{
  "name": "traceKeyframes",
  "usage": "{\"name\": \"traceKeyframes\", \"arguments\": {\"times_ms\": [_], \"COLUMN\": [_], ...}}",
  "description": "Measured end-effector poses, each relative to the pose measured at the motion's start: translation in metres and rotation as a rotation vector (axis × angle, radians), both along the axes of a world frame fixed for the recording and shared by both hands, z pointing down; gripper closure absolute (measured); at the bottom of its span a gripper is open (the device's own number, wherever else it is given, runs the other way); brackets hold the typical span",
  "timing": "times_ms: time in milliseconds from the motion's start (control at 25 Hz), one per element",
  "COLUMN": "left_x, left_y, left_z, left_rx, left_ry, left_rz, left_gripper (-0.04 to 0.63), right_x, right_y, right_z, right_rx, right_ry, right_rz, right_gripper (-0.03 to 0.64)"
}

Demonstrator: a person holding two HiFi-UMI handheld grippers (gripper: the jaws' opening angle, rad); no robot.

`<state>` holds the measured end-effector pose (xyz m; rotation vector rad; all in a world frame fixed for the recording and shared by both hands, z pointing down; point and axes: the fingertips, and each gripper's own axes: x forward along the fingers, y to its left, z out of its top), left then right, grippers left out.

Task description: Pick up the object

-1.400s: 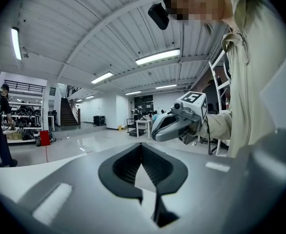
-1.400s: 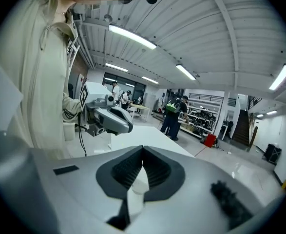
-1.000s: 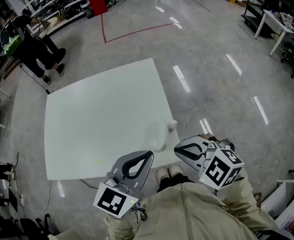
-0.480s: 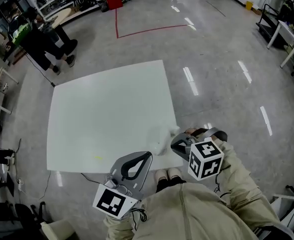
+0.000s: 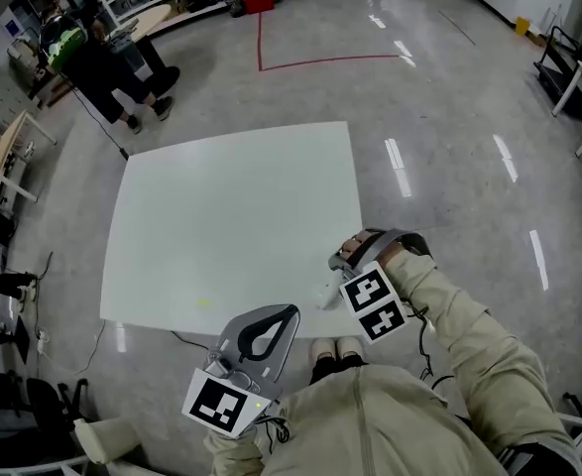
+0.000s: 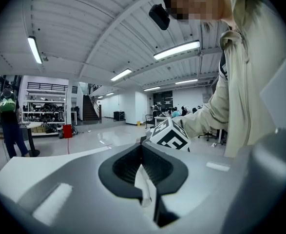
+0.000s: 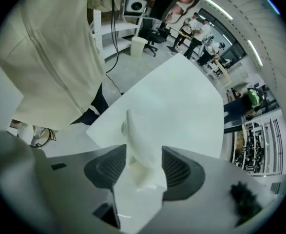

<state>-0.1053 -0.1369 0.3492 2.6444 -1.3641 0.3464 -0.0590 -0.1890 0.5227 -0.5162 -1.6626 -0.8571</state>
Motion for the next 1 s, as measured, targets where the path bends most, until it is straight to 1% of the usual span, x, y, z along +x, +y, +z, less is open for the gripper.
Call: {"name": "traceKeyframes", "arguments": {"times_ms": [200, 360, 560, 680, 760, 880, 920, 1000], "left_x": [-0.013, -0.019, -0.027, -0.026, -0.024, -0.025, -0.026, -0.033], "left_y": [0.005, 0.004, 0.001, 0.0, 0.0, 0.0, 0.001, 0.002], "left_z": [0.001, 0.004, 0.004, 0.004, 0.002, 0.0, 0.0, 0.0], "left_rx": [-0.003, -0.006, -0.001, 0.001, 0.007, 0.017, 0.015, 0.01], "left_ry": [-0.01, -0.014, -0.009, -0.008, -0.005, -0.008, -0.006, 0.008], "left_rz": [-0.022, -0.029, -0.023, -0.016, -0.014, -0.021, -0.028, -0.042], "left_gripper": [0.588, 0.588, 0.588, 0.588, 0.588, 0.588, 0.588, 0.588], "right_x": [-0.016, -0.023, -0.038, -0.04, -0.034, -0.001, 0.007, 0.007], "right_y": [-0.002, -0.008, -0.012, -0.013, -0.012, -0.005, -0.002, -0.003], "right_z": [0.026, 0.046, 0.051, 0.053, 0.06, 0.094, 0.104, 0.109], "right_rx": [0.006, 0.038, 0.007, -0.013, -0.027, -0.018, -0.008, -0.005], "right_ry": [0.077, 0.131, 0.174, 0.219, 0.284, 0.458, 0.481, 0.458], "right_rz": [-0.071, -0.12, -0.121, -0.109, -0.114, -0.162, -0.174, -0.168], "right_gripper": [0.379, 0.373, 0.361, 0.353, 0.35, 0.341, 0.337, 0.349]}}
